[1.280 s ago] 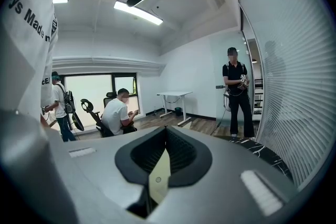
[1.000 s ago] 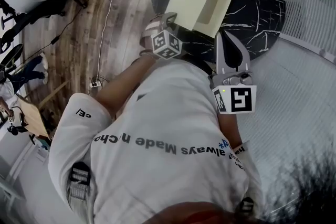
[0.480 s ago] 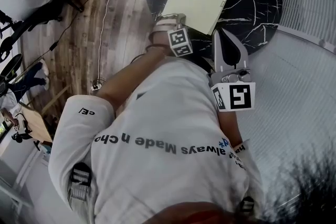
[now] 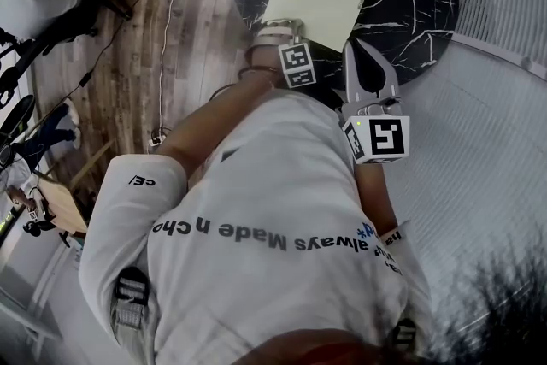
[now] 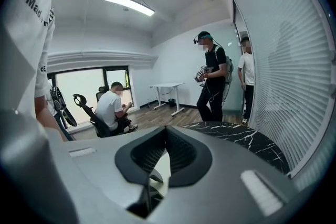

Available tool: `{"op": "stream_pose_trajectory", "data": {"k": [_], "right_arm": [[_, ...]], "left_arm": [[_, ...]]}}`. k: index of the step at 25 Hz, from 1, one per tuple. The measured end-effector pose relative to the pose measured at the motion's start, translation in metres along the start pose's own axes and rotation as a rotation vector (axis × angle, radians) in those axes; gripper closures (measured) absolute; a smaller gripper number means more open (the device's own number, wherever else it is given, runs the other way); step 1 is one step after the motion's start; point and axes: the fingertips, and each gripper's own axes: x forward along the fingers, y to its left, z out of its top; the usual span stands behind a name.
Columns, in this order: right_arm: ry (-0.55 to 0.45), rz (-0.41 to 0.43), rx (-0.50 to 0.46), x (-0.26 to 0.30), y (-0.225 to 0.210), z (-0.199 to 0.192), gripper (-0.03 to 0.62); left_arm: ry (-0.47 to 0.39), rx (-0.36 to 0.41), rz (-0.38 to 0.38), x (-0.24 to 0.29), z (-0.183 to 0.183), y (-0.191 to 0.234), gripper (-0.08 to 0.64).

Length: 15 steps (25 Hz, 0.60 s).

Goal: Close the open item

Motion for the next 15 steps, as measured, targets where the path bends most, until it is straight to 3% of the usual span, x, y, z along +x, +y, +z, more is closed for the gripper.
{"op": "stream_pose_trajectory", "data": {"k": [5, 11, 15], "right_arm": [[0.100, -0.066, -0.034, 0.028, -0.035, -0.065, 0.592], [0.288, -0.137, -0.077, 0.084, -0.092, -0.163, 0.592], [0.366, -0.153, -0.099, 0.107, -0.107, -0.193, 0.592]], "left_arm": [[0.013, 0.024, -0.005, 0.002, 0.000, -0.002, 0.445], [0.036, 0.070, -0.007, 0.002, 0.001, -0.003, 0.446], [0.065, 0.119, -0.007, 0.001, 0.001, -0.004, 0.442]]}}
